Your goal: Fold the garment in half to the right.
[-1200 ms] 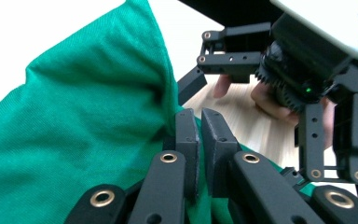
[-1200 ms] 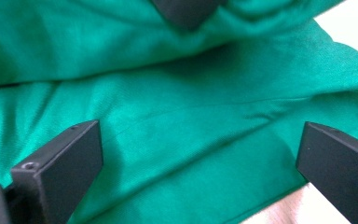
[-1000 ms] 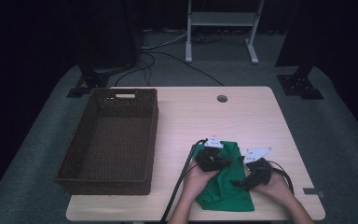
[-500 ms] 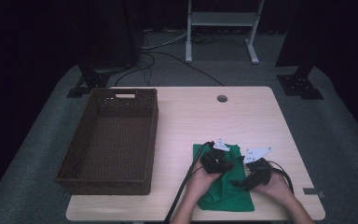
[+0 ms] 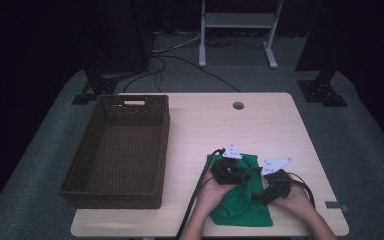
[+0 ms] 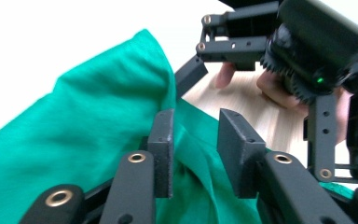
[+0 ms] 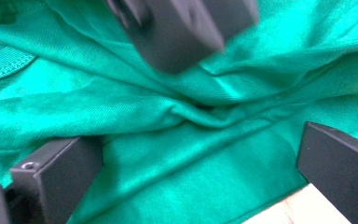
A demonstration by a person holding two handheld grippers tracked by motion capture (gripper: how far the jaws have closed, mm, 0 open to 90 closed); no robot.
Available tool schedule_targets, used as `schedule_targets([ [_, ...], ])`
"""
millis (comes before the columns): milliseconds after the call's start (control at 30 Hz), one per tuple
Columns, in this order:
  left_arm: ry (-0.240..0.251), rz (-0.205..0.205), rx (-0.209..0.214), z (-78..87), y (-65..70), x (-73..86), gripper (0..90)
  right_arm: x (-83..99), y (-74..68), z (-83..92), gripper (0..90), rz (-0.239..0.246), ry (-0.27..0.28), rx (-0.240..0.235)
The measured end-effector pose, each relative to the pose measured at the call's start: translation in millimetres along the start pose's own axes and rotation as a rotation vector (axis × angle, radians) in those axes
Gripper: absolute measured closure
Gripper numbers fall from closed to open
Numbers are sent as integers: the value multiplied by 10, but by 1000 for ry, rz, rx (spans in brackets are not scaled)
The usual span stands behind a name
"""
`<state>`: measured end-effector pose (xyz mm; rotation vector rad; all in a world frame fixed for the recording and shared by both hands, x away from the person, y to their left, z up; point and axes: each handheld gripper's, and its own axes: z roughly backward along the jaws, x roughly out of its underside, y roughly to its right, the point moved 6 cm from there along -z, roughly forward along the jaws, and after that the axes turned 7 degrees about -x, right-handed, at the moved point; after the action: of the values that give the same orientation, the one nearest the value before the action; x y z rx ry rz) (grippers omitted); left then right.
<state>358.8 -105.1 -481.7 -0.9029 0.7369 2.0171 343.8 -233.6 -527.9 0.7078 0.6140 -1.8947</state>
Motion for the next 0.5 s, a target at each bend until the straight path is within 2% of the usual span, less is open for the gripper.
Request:
schedule_targets([
  [233,26,-12,-51,221,-143,-88,599,1,0,0,0,0,0,0],
  [500,24,-20,-136,401,-426,-144,501,2,0,0,0,1,1,0],
])
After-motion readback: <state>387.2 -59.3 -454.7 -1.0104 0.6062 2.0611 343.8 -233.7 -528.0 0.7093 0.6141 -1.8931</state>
